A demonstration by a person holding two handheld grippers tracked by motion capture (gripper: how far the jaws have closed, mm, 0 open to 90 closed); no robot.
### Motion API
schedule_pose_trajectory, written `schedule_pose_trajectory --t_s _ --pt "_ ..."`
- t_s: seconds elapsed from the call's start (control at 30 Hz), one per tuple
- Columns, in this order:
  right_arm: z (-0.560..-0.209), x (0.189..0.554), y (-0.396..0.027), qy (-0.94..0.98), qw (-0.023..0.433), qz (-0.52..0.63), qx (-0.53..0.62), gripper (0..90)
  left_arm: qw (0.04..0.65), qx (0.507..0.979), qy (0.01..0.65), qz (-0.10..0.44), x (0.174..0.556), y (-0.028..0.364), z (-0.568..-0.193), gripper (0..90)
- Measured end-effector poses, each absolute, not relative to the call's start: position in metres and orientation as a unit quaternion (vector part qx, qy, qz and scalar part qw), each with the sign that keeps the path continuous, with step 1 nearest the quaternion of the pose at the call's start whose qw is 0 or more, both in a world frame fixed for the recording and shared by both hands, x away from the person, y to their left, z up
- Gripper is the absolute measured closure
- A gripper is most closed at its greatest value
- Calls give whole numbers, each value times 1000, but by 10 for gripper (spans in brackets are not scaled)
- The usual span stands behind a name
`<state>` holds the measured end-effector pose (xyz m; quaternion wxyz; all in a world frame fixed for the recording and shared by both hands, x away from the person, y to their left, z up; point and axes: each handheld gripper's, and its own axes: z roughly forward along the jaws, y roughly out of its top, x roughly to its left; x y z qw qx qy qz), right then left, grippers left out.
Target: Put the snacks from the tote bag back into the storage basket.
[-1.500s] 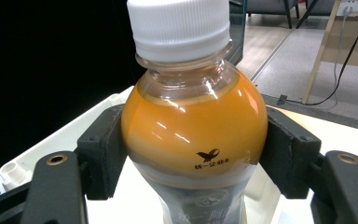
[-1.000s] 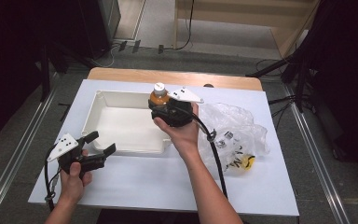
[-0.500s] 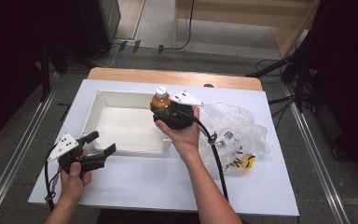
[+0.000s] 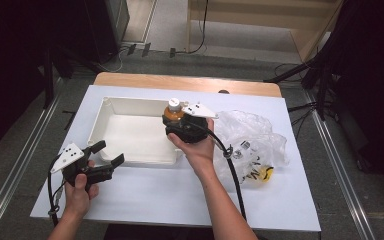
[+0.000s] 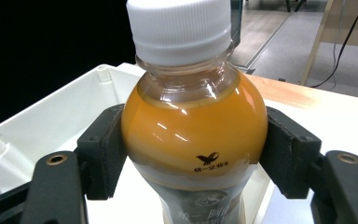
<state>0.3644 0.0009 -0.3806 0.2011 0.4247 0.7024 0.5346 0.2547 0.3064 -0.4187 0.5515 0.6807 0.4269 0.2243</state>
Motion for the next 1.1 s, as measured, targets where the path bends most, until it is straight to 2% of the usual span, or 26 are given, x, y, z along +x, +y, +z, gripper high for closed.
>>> schedule_pose_trajectory --t_s 1.1 --pt "-409 363 4 716 192 515 430 309 550 681 428 225 255 306 -419 136"
